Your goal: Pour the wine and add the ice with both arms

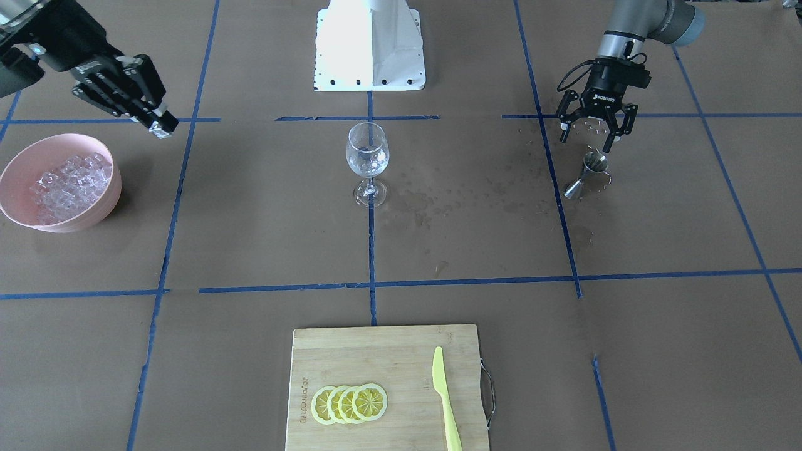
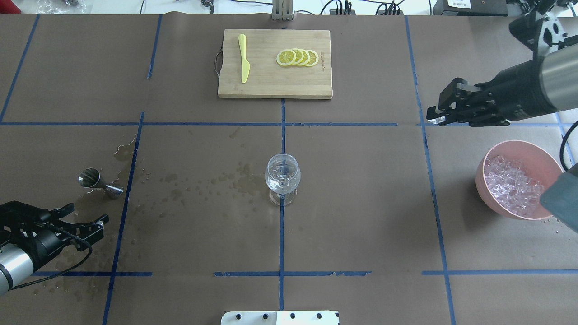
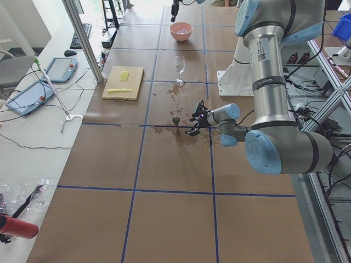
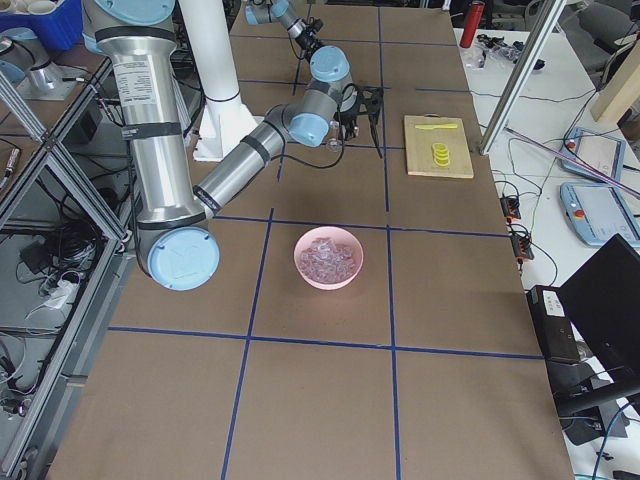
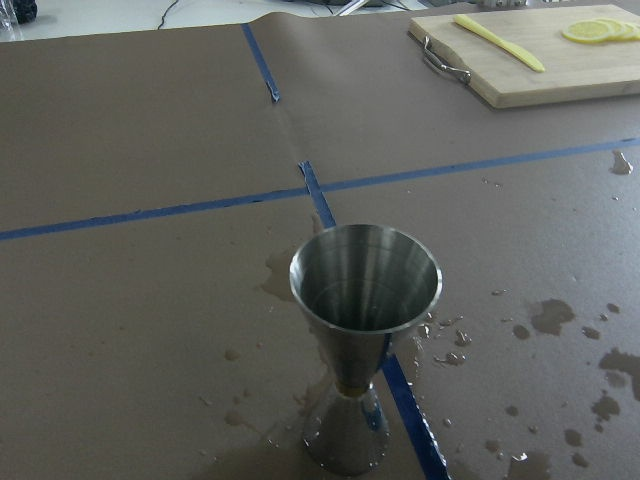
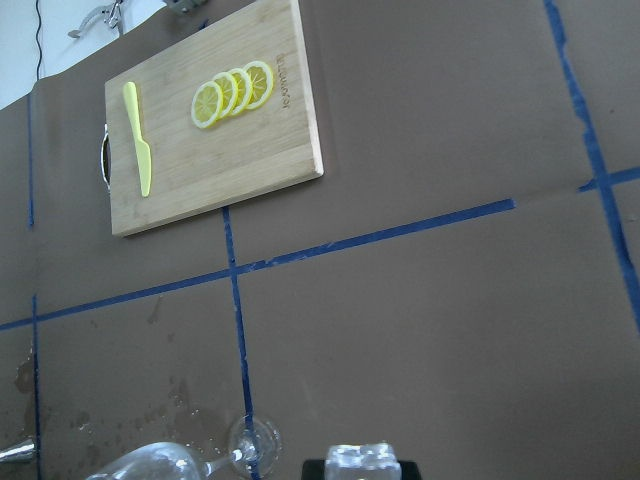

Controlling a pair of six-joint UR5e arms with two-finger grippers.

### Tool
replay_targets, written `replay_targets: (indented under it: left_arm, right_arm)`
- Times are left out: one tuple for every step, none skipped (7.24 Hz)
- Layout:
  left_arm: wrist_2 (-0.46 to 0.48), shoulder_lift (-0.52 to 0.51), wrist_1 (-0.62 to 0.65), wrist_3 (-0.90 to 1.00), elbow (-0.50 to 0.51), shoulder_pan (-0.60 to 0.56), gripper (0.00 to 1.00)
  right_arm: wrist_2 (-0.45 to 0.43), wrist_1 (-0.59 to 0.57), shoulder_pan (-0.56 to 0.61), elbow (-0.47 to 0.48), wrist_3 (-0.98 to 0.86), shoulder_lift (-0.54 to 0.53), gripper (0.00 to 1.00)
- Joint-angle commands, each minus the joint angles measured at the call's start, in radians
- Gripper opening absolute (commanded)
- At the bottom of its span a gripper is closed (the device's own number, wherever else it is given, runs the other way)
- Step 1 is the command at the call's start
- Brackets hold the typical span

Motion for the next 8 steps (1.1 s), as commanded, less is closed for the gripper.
replay_targets:
  left_arm:
    - [-0.152, 0.057, 0.098, 0.000, -0.110, -0.003, 1.00]
    - [-0.212, 0.067, 0.192, -0.002, -0.162, -0.008, 1.00]
    - [-0.275, 0.067, 0.237, -0.006, -0.166, -0.011, 1.00]
    - [-0.359, 0.067, 0.263, -0.006, -0.166, -0.038, 1.00]
    - [-0.475, 0.067, 0.322, -0.006, -0.190, -0.086, 1.00]
    - [-0.513, 0.067, 0.355, -0.008, -0.229, -0.101, 1.00]
    - [-0.585, 0.065, 0.384, -0.008, -0.259, -0.124, 1.00]
    - [-0.672, 0.056, 0.447, -0.008, -0.302, -0.191, 1.00]
  right_arm:
    - [-0.096, -0.185, -0.137, -0.001, 0.060, 0.199, 0.00]
    - [-0.177, -0.198, -0.208, -0.003, 0.100, 0.225, 0.00]
    - [-0.233, -0.198, -0.262, -0.006, 0.114, 0.244, 0.00]
    - [-0.250, -0.198, -0.279, -0.012, 0.114, 0.248, 0.00]
    - [-0.250, -0.198, -0.287, -0.024, 0.114, 0.265, 0.00]
    - [-0.252, -0.198, -0.302, -0.052, 0.114, 0.291, 0.00]
    - [-0.270, -0.198, -0.317, -0.079, 0.114, 0.319, 0.00]
    - [-0.288, -0.198, -0.325, -0.122, 0.114, 0.365, 0.00]
